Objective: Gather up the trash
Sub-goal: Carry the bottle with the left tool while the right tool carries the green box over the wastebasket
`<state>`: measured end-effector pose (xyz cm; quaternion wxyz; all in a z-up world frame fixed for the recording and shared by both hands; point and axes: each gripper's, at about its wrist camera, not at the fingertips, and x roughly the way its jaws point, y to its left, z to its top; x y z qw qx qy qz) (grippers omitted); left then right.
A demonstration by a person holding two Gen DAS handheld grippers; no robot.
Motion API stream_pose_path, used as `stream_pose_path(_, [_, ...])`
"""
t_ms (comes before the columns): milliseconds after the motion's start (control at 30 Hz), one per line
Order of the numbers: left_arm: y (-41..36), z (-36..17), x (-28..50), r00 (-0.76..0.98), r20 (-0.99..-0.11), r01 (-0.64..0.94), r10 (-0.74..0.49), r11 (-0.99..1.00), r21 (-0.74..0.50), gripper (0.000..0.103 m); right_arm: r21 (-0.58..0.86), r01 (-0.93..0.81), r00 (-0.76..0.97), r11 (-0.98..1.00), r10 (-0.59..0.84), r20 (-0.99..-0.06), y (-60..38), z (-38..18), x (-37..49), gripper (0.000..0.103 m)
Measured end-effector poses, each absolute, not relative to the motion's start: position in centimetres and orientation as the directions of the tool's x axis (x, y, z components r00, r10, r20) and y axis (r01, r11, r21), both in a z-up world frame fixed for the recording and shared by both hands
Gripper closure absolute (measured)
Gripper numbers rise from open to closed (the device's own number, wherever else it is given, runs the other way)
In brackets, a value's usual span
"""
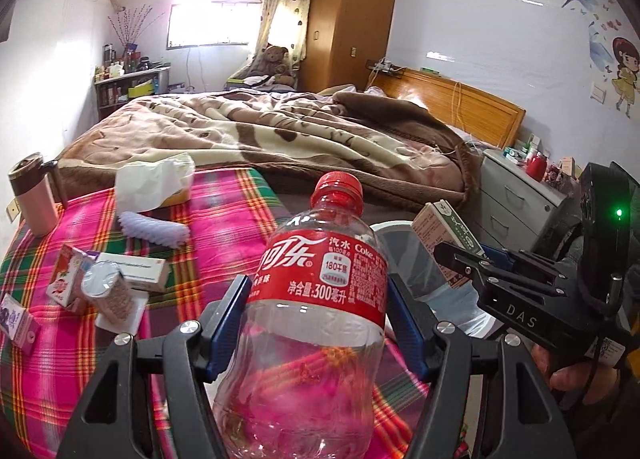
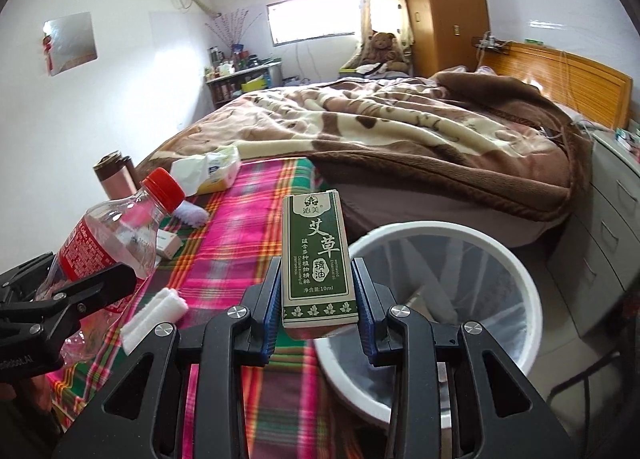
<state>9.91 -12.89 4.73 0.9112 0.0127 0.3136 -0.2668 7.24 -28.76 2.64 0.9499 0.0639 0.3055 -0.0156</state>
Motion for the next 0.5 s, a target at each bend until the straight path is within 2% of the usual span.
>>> stream_pose_path(500, [-21.6,3.2,10.4,0.560,-0.606,0.599,-0.565,0.781,-0.175,0.034,0.112,0.232,0.765,0.966,-0.110,-0.634,-34.9,0.6,6.0,0.069])
